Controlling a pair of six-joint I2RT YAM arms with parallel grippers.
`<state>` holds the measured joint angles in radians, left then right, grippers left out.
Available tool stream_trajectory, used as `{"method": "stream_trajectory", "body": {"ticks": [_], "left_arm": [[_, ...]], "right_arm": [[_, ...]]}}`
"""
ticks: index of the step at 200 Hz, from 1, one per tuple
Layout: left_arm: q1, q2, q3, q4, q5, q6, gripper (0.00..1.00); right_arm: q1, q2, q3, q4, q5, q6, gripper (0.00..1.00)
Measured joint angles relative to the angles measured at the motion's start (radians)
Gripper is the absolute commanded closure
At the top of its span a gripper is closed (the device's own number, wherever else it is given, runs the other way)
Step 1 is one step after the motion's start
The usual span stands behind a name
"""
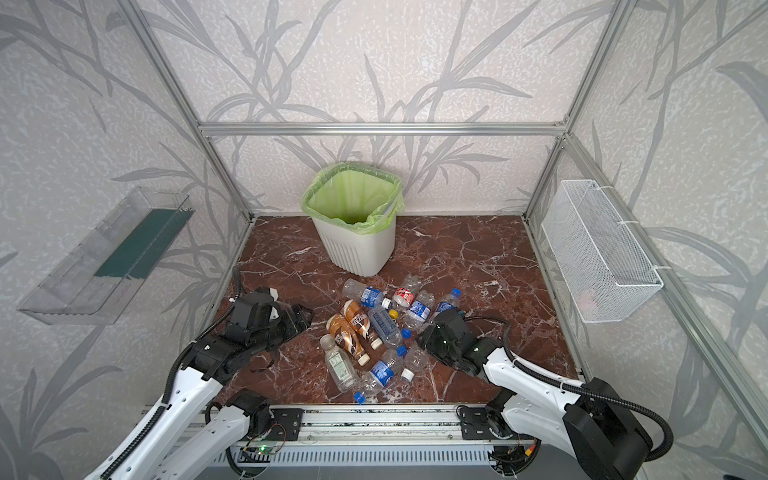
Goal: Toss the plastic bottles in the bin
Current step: 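Lift the clear bottle over the bin and open the right gripper, then return the right gripper to the pile while the left gripper reaches the green-labelled clear bottle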
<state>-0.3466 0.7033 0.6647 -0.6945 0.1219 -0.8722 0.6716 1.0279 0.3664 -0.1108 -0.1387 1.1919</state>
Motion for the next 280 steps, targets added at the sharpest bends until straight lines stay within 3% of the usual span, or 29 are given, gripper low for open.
{"method": "stream_trajectory", "body": {"ticks": [68, 116, 143, 161, 178, 196, 218, 280], "left_arm": [[0.000, 0.026, 0.000, 0.000, 0.000, 0.000, 0.13], [0.000, 0.048, 0.010, -0.003, -0.003, 0.005, 0.13], [0.000, 0.062, 0.065, -0.016, -0.011, 0.005, 0.13], [0.000, 0.079, 0.129, -0.032, -0.016, 0.005, 0.13], [0.000, 0.096, 0.199, -0.042, -0.018, 0.005, 0.13], [0.000, 0.099, 0.250, -0.047, -0.023, 0.007, 0.13], [0.000, 0.076, 0.261, -0.057, -0.038, 0.008, 0.13], [0.002, 0.004, 0.157, -0.066, -0.047, 0.008, 0.13]], "right_arm": [[-0.001, -0.193, 0.038, -0.080, 0.029, -0.033, 0.46], [-0.047, -0.120, 0.309, -0.074, 0.008, -0.090, 0.47], [-0.095, 0.127, 0.734, -0.067, -0.024, -0.146, 0.41], [-0.110, 0.381, 1.173, -0.082, -0.027, -0.197, 0.22], [-0.129, 0.638, 1.627, -0.147, -0.030, -0.230, 0.13], [-0.151, 0.760, 1.833, -0.213, -0.042, -0.257, 0.05], [-0.170, 0.685, 1.695, -0.266, -0.010, -0.290, 0.05], [-0.177, 0.018, 0.904, -0.283, 0.070, -0.352, 0.12]]}}
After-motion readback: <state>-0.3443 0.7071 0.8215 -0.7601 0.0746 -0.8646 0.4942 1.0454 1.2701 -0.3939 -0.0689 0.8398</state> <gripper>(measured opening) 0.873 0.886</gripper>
